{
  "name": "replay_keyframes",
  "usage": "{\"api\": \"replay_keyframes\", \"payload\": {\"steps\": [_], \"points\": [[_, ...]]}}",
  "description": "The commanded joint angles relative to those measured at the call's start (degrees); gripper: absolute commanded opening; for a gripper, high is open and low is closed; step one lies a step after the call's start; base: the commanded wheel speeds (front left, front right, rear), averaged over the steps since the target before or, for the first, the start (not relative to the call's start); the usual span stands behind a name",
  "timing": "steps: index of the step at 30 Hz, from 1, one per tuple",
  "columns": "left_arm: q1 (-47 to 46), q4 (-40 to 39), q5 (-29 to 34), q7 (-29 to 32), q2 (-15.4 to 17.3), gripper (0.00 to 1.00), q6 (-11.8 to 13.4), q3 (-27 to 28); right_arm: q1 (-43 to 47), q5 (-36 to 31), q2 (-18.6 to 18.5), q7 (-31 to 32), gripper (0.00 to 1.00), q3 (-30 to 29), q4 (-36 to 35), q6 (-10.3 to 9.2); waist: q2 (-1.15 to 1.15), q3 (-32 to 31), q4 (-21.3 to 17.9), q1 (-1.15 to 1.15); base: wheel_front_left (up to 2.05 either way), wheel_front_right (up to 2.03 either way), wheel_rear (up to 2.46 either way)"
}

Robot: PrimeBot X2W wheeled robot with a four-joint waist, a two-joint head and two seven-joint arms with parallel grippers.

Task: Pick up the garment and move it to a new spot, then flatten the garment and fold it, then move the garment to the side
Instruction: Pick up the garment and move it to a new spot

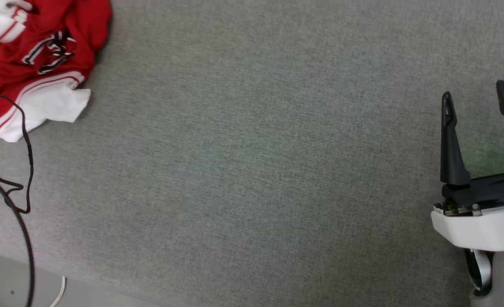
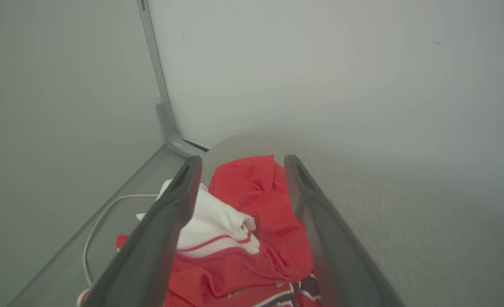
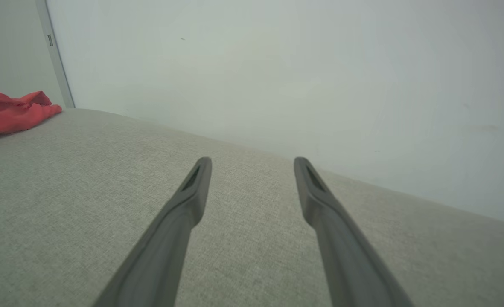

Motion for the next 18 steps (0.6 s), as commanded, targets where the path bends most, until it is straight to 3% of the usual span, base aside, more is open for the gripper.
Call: {"api": "replay_keyframes", "payload": {"steps": [1,4,11,18], "points": [[-0.82,0.68,-1.78,2.23,0.42,1.0,0.03,-0.97,-0.87,-0.29,-0.07,-0.11,1.0,-0.11,-0.55,-0.06,0.0,1.6,-0.76,-0.02,0.0,0.0,0.0],[-1.83,2.3,-7.17,10.75,3.16,1.0,0.02,-4.82,-1.42,-0.84,-0.27,-0.11,1.0,0.07,-1.79,-0.06,0.0,2.84,-0.94,-0.02,0.0,0.0,0.0],[-2.29,5.27,-16.84,24.88,6.04,1.0,0.01,-11.5,-2.22,-1.31,-1.09,-0.11,1.0,0.32,-3.42,-0.06,0.0,5.23,-1.35,-0.02,0.0,0.0,0.0],[-2.16,9.52,-21.39,34.49,7.35,1.0,0.01,-16.02,-2.64,-1.53,-1.41,-0.11,1.0,0.33,-4.39,-0.06,0.0,6.71,-1.96,-0.02,0.0,0.0,0.0]]}}
